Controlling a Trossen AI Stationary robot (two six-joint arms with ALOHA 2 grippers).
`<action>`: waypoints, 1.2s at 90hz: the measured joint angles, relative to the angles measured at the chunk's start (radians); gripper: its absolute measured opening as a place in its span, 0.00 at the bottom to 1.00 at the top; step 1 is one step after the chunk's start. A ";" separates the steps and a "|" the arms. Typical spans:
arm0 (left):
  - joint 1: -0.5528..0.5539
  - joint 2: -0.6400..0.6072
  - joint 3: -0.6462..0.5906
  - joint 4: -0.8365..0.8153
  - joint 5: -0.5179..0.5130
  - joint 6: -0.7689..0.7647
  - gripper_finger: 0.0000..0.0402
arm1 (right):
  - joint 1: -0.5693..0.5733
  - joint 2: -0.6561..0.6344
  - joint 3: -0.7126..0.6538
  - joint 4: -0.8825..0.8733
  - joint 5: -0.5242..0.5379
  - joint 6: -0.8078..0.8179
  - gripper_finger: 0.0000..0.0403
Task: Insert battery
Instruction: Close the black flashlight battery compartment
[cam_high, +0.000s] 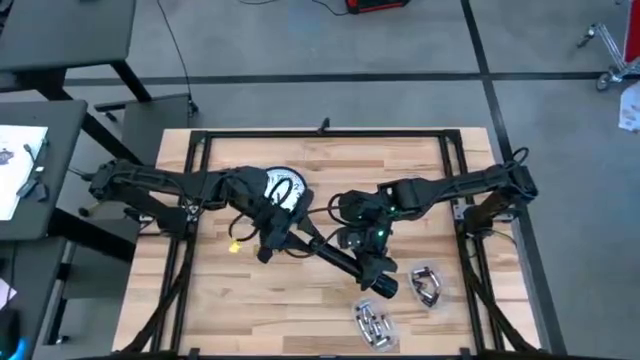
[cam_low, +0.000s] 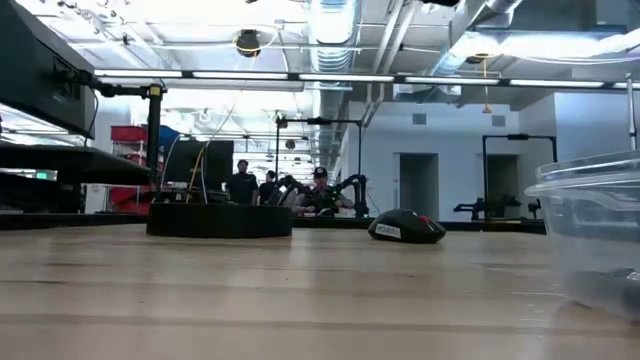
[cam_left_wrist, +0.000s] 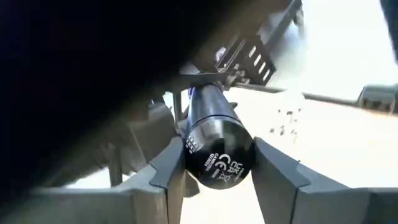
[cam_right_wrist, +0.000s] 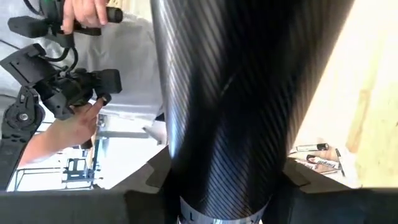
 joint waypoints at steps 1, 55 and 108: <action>0.000 0.000 0.000 0.000 -0.002 0.017 0.31 | 0.000 0.000 0.000 0.000 -0.001 0.001 0.33; -0.043 0.011 0.001 0.001 -0.254 0.801 0.31 | 0.000 0.001 0.000 -0.022 -0.030 0.024 0.33; -0.036 -0.038 -0.002 -0.105 -0.427 -0.400 0.47 | -0.034 0.005 0.008 -0.093 0.045 -0.078 0.33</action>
